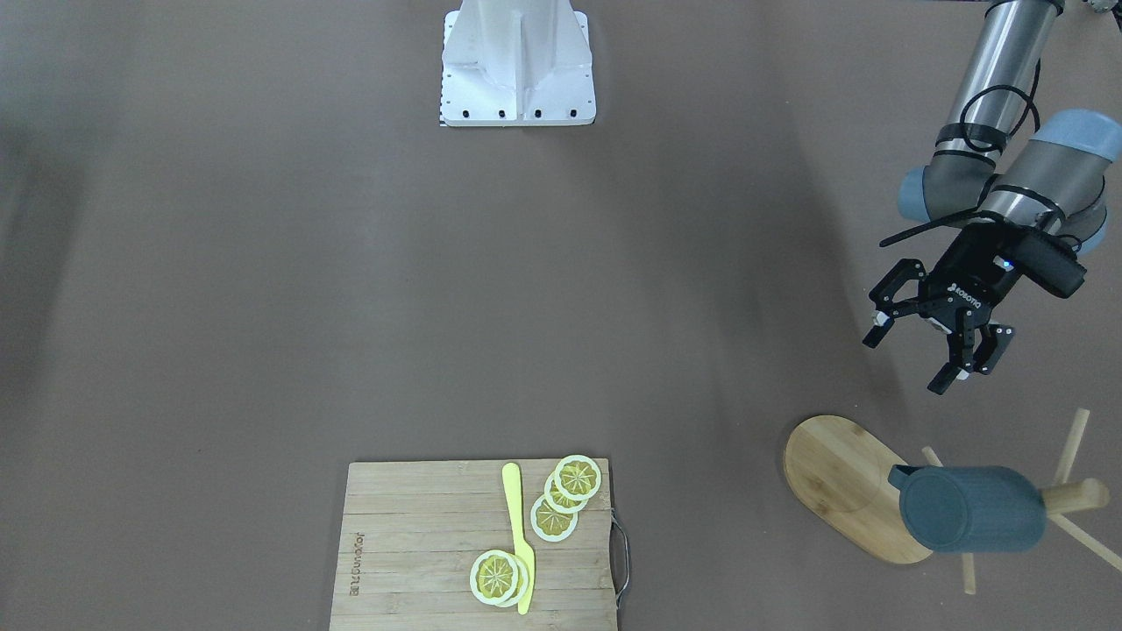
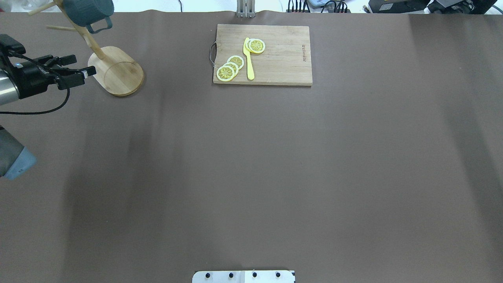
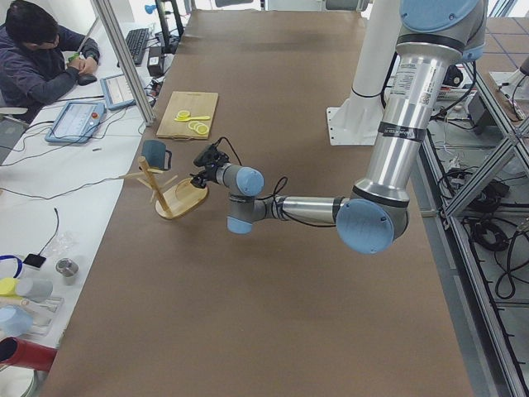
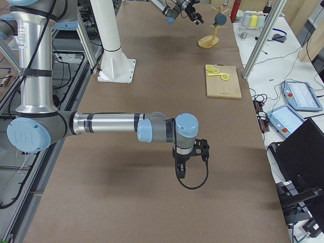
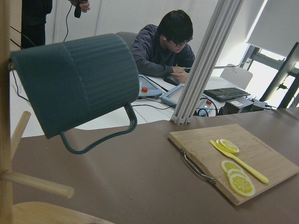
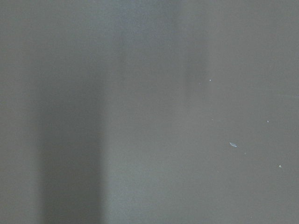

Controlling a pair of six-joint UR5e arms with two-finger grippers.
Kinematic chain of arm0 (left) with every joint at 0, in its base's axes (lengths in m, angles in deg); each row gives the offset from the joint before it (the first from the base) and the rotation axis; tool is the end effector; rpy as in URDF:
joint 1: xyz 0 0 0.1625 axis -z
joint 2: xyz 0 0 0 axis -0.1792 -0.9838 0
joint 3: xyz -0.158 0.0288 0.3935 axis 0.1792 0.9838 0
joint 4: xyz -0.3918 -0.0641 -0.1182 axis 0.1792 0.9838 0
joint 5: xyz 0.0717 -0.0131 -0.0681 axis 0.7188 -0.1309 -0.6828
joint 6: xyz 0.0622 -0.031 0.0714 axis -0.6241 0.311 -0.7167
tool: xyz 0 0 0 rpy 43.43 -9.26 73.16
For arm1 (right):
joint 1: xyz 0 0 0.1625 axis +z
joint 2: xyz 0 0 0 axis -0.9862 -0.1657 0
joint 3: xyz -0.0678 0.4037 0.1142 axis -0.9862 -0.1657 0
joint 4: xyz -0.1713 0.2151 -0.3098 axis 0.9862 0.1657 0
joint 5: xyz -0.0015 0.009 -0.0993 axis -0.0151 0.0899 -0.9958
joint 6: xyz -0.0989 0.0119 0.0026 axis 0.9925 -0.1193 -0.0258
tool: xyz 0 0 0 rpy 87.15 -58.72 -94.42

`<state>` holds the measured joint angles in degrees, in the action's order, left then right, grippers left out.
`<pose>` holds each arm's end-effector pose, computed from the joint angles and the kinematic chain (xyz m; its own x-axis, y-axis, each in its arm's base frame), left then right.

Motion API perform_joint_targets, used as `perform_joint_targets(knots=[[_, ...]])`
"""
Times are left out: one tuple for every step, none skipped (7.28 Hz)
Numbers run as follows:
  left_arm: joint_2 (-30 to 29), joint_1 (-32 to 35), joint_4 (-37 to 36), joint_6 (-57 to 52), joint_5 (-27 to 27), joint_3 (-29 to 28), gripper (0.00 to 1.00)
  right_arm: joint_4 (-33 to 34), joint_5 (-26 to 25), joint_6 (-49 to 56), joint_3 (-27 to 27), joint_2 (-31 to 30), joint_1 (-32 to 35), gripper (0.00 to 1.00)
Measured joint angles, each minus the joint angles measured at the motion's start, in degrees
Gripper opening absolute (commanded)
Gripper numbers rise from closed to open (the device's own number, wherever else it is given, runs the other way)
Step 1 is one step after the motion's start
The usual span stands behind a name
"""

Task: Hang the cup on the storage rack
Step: 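Open the left gripper and pull it back from the hanging mug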

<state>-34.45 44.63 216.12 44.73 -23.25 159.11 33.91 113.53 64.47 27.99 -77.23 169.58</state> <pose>0.2375 -0.5345 0.5007 0.4782 0.5613 -0.6755 0.4854 0.4721 0.7359 0.0619 -0.4736 0.6404 0.7656 -0.0422 0.6420 0.0248 0.9990 0.0361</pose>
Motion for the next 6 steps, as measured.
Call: perform_joint_targets(knots=[[1.7,0.7,-4.6,-4.2,-0.5,3.2,0.99,0.0,0.0,0.0,0.0,0.0,0.0,1.0],[3.3,2.2,-8.6,-6.9,-1.7,6.2,0.99,0.0,0.0,0.0,-0.1,0.0,0.0,1.0],[4.6,4.7,-12.2,-8.5,-4.3,8.8,0.99,0.0,0.0,0.0,-0.2,0.0,0.0,1.0],[5.6,8.1,-15.7,-10.0,-7.9,10.5,0.99,0.0,0.0,0.0,-0.2,0.0,0.0,1.0],[6.1,12.6,-20.0,-12.1,-13.2,11.8,0.99,0.0,0.0,0.0,-0.2,-0.1,0.0,1.0],[6.3,17.2,-24.8,-14.3,-18.5,12.8,0.99,0.0,0.0,0.0,-0.2,-0.1,0.0,1.0]])
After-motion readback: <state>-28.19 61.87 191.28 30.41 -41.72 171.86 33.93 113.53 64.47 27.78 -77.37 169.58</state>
